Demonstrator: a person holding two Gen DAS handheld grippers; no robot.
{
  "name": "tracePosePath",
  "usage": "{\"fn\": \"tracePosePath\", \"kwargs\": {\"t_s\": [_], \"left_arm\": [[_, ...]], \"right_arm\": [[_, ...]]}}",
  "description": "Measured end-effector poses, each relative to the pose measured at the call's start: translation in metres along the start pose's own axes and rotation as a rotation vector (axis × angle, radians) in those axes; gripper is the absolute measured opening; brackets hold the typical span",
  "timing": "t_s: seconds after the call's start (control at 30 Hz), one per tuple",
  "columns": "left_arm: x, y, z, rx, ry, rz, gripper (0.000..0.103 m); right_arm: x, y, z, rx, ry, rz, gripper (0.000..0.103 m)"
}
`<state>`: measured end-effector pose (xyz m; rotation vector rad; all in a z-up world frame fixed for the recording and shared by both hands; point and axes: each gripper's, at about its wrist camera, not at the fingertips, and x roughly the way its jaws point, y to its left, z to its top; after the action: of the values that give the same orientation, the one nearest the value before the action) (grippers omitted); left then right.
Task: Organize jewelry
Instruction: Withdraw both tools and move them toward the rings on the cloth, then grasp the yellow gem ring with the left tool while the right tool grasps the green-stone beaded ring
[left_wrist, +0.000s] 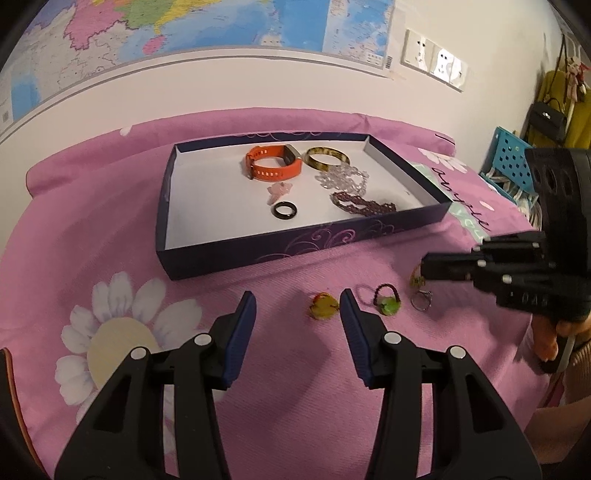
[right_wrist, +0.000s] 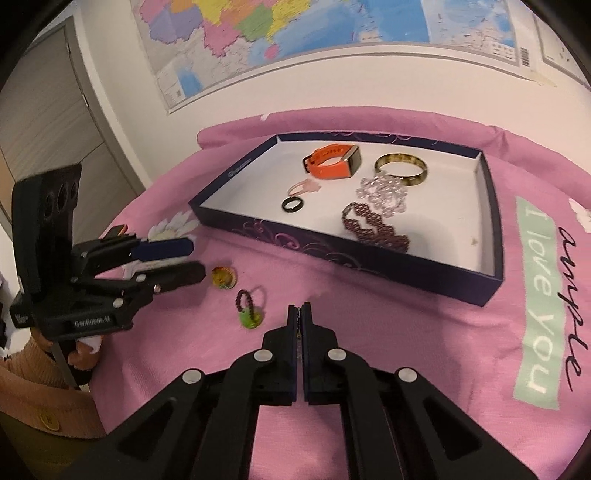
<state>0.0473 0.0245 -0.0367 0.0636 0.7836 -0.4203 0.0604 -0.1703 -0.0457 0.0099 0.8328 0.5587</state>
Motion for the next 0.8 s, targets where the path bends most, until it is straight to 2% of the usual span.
{"fn": "tracePosePath", "kwargs": {"t_s": [0.33, 0.7, 0.73, 0.8], "left_arm": [[0.008, -0.009, -0.001, 0.026, 0.038, -0.020, 0.039], [0.019, -0.010, -0.001, 0.016, 0.087, -0.048, 0.025], [0.019, -0.010, -0.001, 0.015, 0.087, -0.050, 0.025], [0.019, -0.010, -0.001, 0.011, 0.087, -0.049, 0.023]], "right_arm": [[-0.002, -0.006, 0.002, 0.019, -0.014, -0.004, 0.001], [-0.003, -0.013, -0.003, 0.036, 0.002, -0.020, 0.004], [-0.004, -0.014, -0.003, 0.039, 0.001, -0.032, 0.006], [-0.007, -0.016, -0.003, 0.052, -0.008, -0.035, 0.017]]}}
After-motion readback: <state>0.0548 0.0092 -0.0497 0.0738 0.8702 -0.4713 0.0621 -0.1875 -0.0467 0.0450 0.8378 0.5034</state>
